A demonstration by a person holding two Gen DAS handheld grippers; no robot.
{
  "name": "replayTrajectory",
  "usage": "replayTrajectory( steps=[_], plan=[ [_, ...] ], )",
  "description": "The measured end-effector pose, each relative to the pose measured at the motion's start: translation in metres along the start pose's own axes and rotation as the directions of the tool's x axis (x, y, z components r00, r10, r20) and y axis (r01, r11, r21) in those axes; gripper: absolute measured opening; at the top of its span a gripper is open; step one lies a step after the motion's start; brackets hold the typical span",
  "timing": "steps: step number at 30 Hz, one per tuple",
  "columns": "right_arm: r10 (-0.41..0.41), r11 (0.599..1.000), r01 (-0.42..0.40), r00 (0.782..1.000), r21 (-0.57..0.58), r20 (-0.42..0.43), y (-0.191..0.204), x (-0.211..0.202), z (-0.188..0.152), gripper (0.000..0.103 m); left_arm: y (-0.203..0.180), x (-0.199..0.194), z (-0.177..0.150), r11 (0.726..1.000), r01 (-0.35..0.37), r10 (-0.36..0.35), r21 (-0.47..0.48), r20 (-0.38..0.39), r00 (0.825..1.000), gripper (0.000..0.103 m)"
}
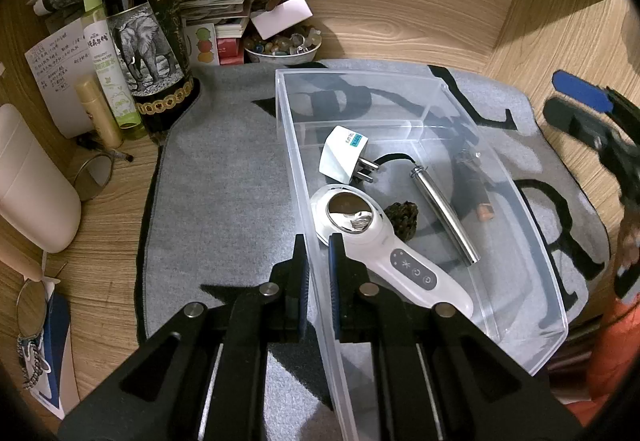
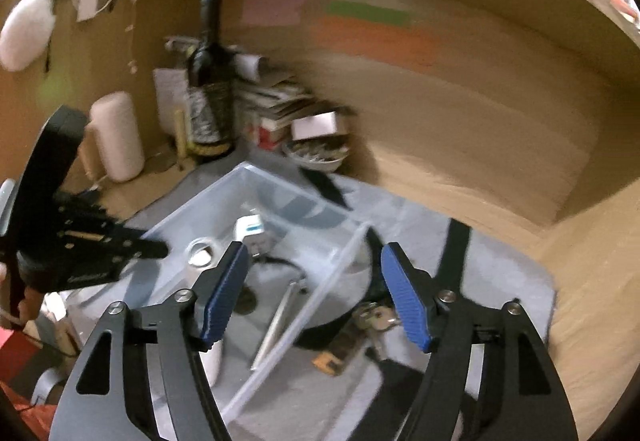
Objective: Organize rigid objects
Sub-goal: 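Grasp the small black object on the mat with the right tool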
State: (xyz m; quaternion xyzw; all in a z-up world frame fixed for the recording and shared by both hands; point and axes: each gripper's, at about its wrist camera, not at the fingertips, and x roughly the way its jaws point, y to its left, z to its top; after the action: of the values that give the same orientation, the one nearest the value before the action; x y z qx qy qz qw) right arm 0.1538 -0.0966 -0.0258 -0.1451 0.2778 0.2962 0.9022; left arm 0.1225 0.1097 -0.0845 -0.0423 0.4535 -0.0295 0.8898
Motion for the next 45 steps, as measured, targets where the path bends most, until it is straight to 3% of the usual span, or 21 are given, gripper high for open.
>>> replayTrajectory(
  steps=[7, 15, 30, 33, 42, 45],
  plan=[
    [-0.071, 0.991, 0.074, 0.997, 0.112, -0.024, -0.044, 0.018, 0.0, 0.066, 0.0, 0.0, 0.0, 1.0, 0.001, -0.001, -0.002, 0.001, 1.0, 0.008],
    [-0.086, 0.968, 0.117, 0.986, 0.221, -0.142, -0.083, 0.067, -0.021, 0.066, 0.001, 0.0, -0.001, 1.0, 0.0, 0.0, -0.001, 0.0, 1.0, 0.009],
    [-0.055, 0.968, 0.133, 0.94, 0.214, -0.336, -0.1, 0.131, -0.061, 0.062, 0.003, 0.0, -0.003, 1.0, -0.002, 0.002, 0.001, -0.002, 1.0, 0.009],
    [-0.053, 0.971, 0.126, 0.943, 0.205, -0.328, -0.098, 0.131, -0.064, 0.062, 0.003, 0.0, -0.003, 1.0, -0.002, 0.002, 0.001, -0.003, 1.0, 0.008],
    [-0.03, 0.975, 0.096, 0.951, 0.201, -0.309, -0.095, 0.132, -0.061, 0.026, 0.003, 0.001, -0.003, 1.0, -0.001, 0.001, 0.001, -0.004, 1.0, 0.009],
    [-0.035, 0.974, 0.101, 0.951, 0.203, -0.308, -0.095, 0.129, -0.06, 0.024, 0.003, 0.001, -0.003, 1.0, -0.001, 0.001, 0.0, -0.004, 1.0, 0.008]
  ],
)
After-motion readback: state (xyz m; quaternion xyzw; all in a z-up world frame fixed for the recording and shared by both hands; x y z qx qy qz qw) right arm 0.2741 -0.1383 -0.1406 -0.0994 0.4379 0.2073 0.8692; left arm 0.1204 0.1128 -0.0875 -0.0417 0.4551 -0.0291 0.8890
